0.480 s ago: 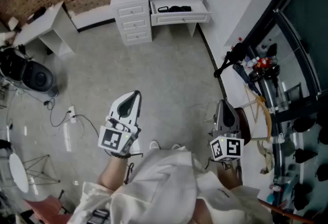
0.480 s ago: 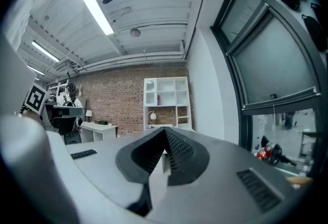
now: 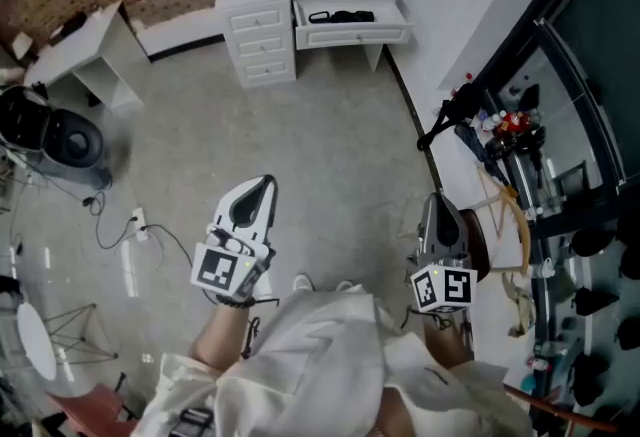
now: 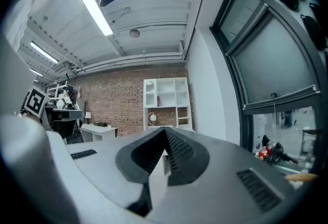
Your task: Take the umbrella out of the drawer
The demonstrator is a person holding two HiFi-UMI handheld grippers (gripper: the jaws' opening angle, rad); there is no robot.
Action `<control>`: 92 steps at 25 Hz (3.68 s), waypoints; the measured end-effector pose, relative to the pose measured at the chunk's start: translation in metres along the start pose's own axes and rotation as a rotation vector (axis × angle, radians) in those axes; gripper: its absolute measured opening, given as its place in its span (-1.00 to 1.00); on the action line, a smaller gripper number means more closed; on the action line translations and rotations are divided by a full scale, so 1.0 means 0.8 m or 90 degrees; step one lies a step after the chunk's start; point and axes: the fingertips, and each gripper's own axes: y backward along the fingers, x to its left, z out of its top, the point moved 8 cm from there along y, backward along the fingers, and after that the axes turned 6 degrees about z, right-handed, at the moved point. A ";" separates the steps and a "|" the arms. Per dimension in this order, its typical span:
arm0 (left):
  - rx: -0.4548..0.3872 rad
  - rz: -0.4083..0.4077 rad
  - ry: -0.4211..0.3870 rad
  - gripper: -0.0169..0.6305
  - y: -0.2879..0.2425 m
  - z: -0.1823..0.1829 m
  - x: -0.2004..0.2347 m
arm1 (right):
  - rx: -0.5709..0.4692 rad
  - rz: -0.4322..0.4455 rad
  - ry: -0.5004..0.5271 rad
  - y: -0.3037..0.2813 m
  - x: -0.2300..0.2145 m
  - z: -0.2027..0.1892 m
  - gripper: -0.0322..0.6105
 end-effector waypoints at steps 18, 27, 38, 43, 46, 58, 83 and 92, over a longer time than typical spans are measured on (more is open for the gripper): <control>0.004 -0.086 0.063 0.26 -0.014 -0.010 0.049 | 0.003 -0.027 0.011 -0.034 0.061 -0.002 -0.85; 0.019 -0.096 0.081 0.27 -0.058 -0.023 0.053 | 0.003 -0.036 0.001 -0.065 0.035 -0.010 -0.85; 0.036 -0.092 0.075 0.27 -0.193 -0.043 0.067 | 0.007 -0.019 -0.025 -0.181 -0.050 -0.032 -0.85; 0.037 -0.092 0.070 0.27 -0.285 -0.045 0.067 | 0.002 -0.002 -0.027 -0.248 -0.109 -0.024 -0.85; 0.033 -0.091 0.061 0.27 -0.337 -0.044 0.061 | 0.002 0.002 -0.029 -0.282 -0.149 -0.023 -0.85; 0.025 -0.075 0.053 0.27 -0.481 -0.054 0.055 | 0.007 0.025 -0.033 -0.389 -0.260 -0.030 -0.85; 0.039 -0.090 0.094 0.27 -0.731 -0.093 0.245 | 0.041 -0.002 -0.029 -0.677 -0.302 -0.051 -0.85; 0.042 -0.111 0.083 0.27 -0.802 -0.102 0.322 | 0.039 -0.010 -0.012 -0.777 -0.295 -0.048 -0.85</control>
